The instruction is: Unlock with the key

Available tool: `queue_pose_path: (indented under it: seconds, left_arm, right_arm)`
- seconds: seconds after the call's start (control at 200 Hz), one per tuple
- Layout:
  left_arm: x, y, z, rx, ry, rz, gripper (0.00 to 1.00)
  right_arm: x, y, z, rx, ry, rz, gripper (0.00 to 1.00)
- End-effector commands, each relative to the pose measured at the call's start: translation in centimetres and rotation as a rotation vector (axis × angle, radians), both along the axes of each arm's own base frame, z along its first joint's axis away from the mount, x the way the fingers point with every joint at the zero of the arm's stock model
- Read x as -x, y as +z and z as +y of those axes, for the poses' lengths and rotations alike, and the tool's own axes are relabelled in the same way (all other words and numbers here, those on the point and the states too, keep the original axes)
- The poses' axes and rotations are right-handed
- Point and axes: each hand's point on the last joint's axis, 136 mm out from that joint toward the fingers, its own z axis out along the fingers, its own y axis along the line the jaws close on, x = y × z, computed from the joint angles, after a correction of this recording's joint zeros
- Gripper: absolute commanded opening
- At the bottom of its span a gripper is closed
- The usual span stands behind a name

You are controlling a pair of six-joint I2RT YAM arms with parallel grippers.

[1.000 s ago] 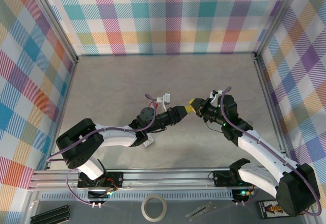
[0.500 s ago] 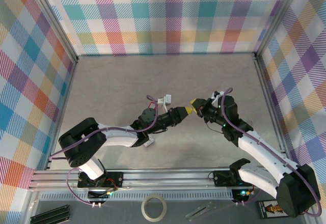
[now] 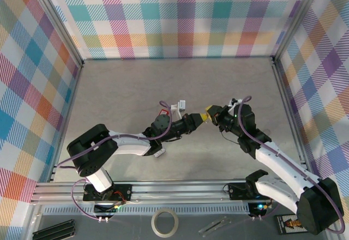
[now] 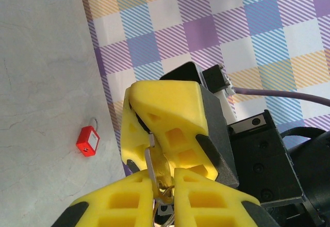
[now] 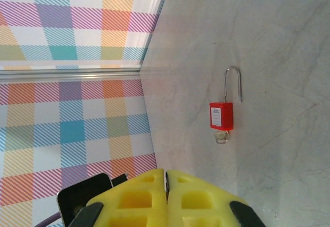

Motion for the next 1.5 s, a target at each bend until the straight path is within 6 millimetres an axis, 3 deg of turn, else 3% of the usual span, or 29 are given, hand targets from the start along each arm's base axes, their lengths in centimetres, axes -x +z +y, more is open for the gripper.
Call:
queue_pose_path:
  seconds: [0.0,0.25,0.51,0.635,0.74,0.8,0.945,1.12,1.24,1.415,1.495]
  left_arm:
    - [-0.2,3.6,-0.9,0.090,0.004,-0.064,0.11]
    - [-0.4,3.4,-1.3,0.099,-0.001,-0.052,0.00]
    - [-0.7,2.4,0.3,0.012,0.004,-0.053,0.00]
    - [-0.3,1.9,1.0,-0.075,-0.051,-0.084,0.00]
    - [0.9,1.9,0.7,-0.149,-0.161,-0.132,0.00]
    - [1.7,1.6,0.9,-0.223,-0.214,-0.166,0.00]
    - [2.9,0.3,2.7,-0.440,-0.282,-0.243,0.00]
    - [3.4,-0.5,5.1,-0.583,-0.296,-0.316,0.00]
    - [3.5,-0.6,6.0,-0.634,-0.296,-0.362,0.00]
    - [3.5,-0.3,7.0,-0.678,-0.277,-0.425,0.00]
    - [3.5,-0.1,7.4,-0.685,-0.264,-0.452,0.00]
  right_arm:
    - [1.3,-0.8,0.8,0.006,0.043,0.012,0.00]
    - [1.9,-1.2,1.3,-0.010,0.054,0.009,0.00]
    - [3.3,-1.6,0.1,0.045,0.046,-0.004,0.00]
    - [4.0,-1.6,-0.4,0.095,0.060,-0.019,0.19]
    - [4.7,-1.9,-1.1,0.170,0.077,-0.009,0.63]
    - [5.1,-2.0,-2.1,0.230,0.068,0.006,0.80]
    - [5.7,-1.0,-5.2,0.382,0.040,0.025,0.93]
    - [5.7,0.1,-8.7,0.506,0.006,0.082,0.99]
    - [5.3,-0.3,-11.4,0.562,-0.055,0.185,1.00]
    - [6.6,-2.8,-18.1,0.727,-0.236,0.439,1.00]
    - [7.1,-4.3,-20.0,0.679,-0.292,0.540,0.99]
